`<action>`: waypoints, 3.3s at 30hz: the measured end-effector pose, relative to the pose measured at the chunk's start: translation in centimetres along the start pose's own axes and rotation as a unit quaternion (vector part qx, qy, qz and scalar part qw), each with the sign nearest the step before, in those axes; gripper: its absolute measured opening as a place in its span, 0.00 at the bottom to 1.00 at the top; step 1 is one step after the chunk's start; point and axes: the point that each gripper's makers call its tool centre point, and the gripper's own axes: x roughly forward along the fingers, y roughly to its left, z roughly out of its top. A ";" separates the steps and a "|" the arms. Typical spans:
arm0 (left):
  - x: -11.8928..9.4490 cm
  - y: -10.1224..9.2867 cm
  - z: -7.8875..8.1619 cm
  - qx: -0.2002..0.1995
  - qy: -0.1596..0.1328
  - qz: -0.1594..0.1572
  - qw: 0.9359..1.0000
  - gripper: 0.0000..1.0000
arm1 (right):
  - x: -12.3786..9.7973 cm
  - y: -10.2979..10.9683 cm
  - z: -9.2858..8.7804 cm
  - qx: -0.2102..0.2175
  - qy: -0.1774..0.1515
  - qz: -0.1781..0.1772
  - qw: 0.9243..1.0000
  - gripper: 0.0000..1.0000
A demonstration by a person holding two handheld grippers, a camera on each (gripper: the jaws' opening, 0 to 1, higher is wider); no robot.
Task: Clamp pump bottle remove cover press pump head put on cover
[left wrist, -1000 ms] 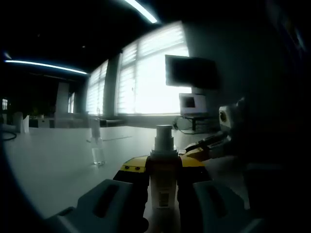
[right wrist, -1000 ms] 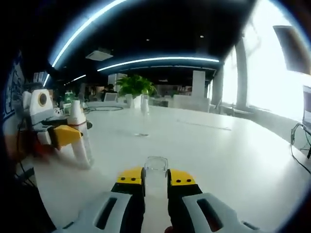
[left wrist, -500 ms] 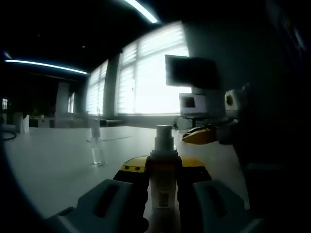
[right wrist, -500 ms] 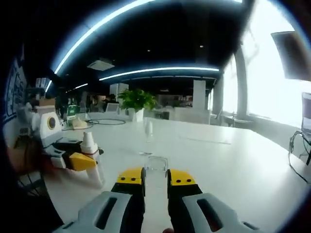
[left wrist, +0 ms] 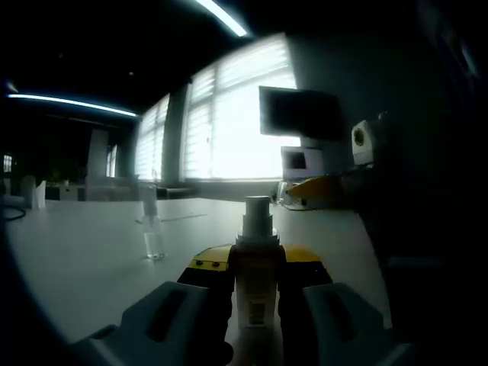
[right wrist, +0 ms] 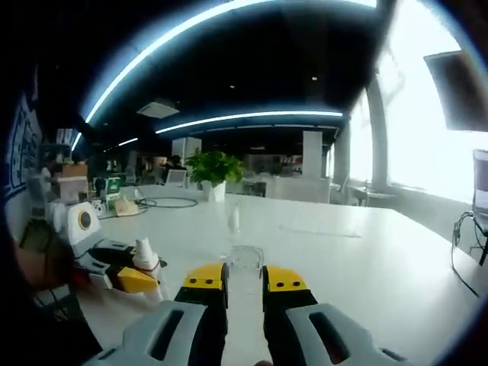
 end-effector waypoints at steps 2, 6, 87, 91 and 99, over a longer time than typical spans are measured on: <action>0.0 0.0 0.0 0.000 0.000 0.000 1.000 0.13 | 0.0 0.0 0.0 -0.003 0.004 0.002 1.000 0.12; 0.0 0.1 0.0 0.000 0.000 0.000 1.000 0.13 | 0.0 0.0 -0.3 -0.010 0.013 0.000 1.000 0.12; 0.1 -0.1 -0.1 0.005 0.001 -0.001 1.000 0.13 | 2.2 11.9 2.0 -0.005 0.050 0.139 0.989 0.13; 0.1 -0.1 -0.1 0.005 0.001 -0.001 1.000 0.13 | 2.3 12.0 1.6 -0.008 0.055 0.140 0.989 0.13; 0.1 -0.1 -0.1 0.004 0.001 -0.001 1.000 0.13 | 2.4 12.0 0.8 -0.006 0.063 0.135 0.989 0.13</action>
